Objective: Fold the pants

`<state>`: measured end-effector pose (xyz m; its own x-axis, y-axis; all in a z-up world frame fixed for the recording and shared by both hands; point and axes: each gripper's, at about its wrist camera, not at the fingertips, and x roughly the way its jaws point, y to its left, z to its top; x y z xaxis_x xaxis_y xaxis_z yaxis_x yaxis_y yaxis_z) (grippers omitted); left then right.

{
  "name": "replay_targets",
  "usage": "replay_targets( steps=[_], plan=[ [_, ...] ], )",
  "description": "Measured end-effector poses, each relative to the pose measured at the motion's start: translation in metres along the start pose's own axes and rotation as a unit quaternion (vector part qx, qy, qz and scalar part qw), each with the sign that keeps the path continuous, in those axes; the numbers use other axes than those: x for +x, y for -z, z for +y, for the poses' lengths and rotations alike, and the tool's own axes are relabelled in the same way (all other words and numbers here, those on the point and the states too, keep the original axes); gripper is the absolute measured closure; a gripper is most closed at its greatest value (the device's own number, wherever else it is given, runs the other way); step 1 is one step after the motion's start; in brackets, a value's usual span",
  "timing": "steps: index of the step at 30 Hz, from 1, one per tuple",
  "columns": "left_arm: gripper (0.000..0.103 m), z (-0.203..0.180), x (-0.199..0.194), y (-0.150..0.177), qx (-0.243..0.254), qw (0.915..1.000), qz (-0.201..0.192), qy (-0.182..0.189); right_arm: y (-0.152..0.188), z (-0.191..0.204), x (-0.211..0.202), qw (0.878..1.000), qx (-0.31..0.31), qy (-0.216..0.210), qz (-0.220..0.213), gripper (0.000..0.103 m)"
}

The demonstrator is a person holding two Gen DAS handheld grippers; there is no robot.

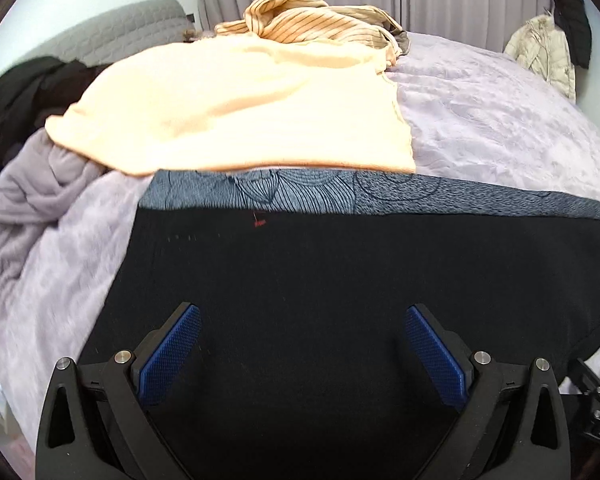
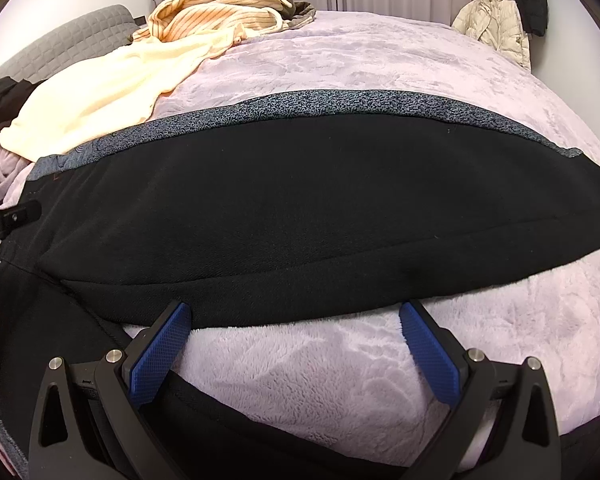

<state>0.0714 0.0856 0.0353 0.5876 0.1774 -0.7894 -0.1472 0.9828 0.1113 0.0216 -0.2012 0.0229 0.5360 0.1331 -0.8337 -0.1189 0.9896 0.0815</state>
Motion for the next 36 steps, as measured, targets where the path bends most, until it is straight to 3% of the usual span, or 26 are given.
replay_targets(
  steps=[3,8,11,13,16,18,21,24,29,32,34,36],
  plan=[
    [0.0,0.004,0.02,0.0,0.004,0.9998,0.015,-0.009,0.0,0.0,0.0,1.0,0.0,0.0,0.0,0.0],
    [0.0,0.007,0.033,0.019,-0.023,0.9987,0.04,0.023,-0.009,0.0,-0.004,1.0,-0.003,-0.008,0.02,0.0],
    [0.0,0.007,0.031,0.022,-0.025,0.9988,0.035,0.024,-0.033,0.009,-0.04,0.997,-0.032,-0.053,-0.048,0.0],
    [0.0,0.009,0.034,0.02,-0.027,0.999,0.028,0.021,-0.061,0.032,-0.048,0.99,-0.113,-0.045,-0.078,0.0],
    [0.0,0.008,0.034,0.023,-0.031,0.9992,0.019,0.019,-0.093,0.068,-0.012,0.965,-0.249,-0.072,-0.046,0.0],
    [0.0,0.01,0.034,0.024,-0.035,0.9989,0.017,0.025,-0.106,0.092,0.028,0.942,-0.323,-0.096,0.003,0.0],
    [0.0,0.015,0.036,0.027,-0.047,0.9979,0.016,0.041,-0.118,0.117,0.061,0.916,-0.379,-0.133,0.025,0.0],
    [0.0,0.018,0.038,0.03,-0.057,0.9972,0.007,0.048,-0.141,0.127,0.08,0.91,-0.376,-0.174,0.026,0.0],
    [0.0,0.018,0.042,0.03,-0.06,0.9971,0.003,0.047,-0.157,0.129,0.118,0.914,-0.323,-0.234,0.08,0.0],
    [0.0,0.019,0.045,0.028,-0.066,0.9962,0.004,0.056,-0.154,0.152,0.119,0.91,-0.349,-0.211,0.073,0.0],
    [0.0,0.017,0.047,0.025,-0.063,0.9965,0.006,0.054,-0.145,0.165,0.132,0.905,-0.372,-0.185,0.093,0.0],
    [0.0,0.015,0.047,0.025,-0.061,0.9968,0.007,0.052,-0.145,0.161,0.139,0.901,-0.365,-0.214,0.099,0.0]
  ],
)
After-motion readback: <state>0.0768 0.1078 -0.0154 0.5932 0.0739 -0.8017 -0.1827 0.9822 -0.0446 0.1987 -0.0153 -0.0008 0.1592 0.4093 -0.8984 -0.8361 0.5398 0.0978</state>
